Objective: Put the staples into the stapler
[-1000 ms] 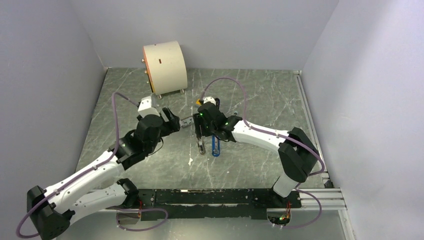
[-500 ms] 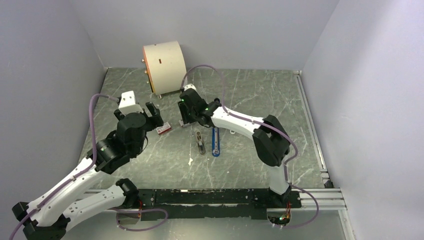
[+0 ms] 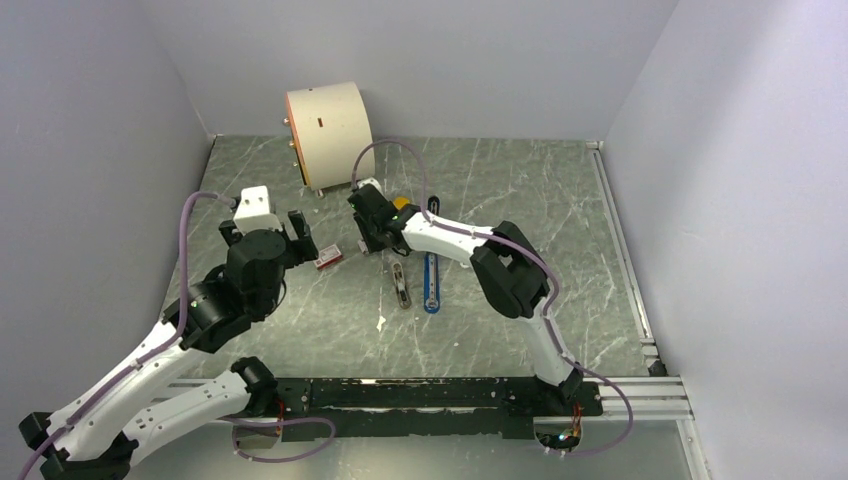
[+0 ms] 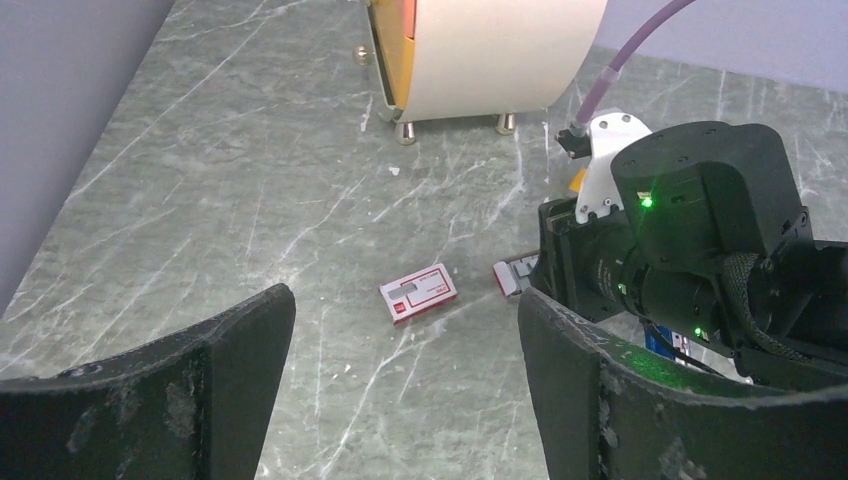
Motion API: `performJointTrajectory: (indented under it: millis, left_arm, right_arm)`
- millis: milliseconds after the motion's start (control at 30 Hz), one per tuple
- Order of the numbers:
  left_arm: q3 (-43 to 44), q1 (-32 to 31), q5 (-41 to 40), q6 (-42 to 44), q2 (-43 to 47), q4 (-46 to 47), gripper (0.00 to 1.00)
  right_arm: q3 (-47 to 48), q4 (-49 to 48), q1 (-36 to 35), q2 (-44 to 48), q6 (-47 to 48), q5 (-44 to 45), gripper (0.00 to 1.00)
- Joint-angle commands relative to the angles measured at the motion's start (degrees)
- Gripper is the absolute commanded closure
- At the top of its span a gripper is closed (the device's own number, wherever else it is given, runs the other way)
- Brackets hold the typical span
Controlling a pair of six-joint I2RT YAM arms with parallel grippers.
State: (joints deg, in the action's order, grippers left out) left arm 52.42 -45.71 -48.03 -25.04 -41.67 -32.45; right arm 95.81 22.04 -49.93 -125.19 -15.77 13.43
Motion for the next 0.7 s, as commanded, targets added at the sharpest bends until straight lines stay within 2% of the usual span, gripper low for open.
performJointTrajectory:
  millis: [0, 67, 200, 500, 667]
  left_arm:
    - [0.0, -0.2, -2.6, 0.4, -0.2, -1.7, 0.13]
    - [0.0, -0.2, -1.9, 0.3, -0.2, -1.6, 0.13]
    - [-0.1, -0.1, -1.7, 0.0, 0.3, -1.4, 0.12]
    - [-0.6, -0.2, -1.7, -0.5, 0.7, -1.3, 0.11]
    - [-0.3, -0.1, -1.7, -0.7, 0.1, -1.4, 0.11]
  right_arm:
    - [2.4, 0.0, 0.8, -1.6, -0.3, 0.6, 0.66]
    - [2.6, -0.5, 1.0, -1.9, -0.3, 0.5, 0.69]
    - [3.3, -0.5, 1.8, -2.6, 0.2, -0.5, 0.7]
    - [3.8, 0.6, 2.1, -4.6, 1.7, -3.8, 0.63]
    - [3.4, 0.6, 2.2, -4.9, 2.3, -3.7, 0.67]
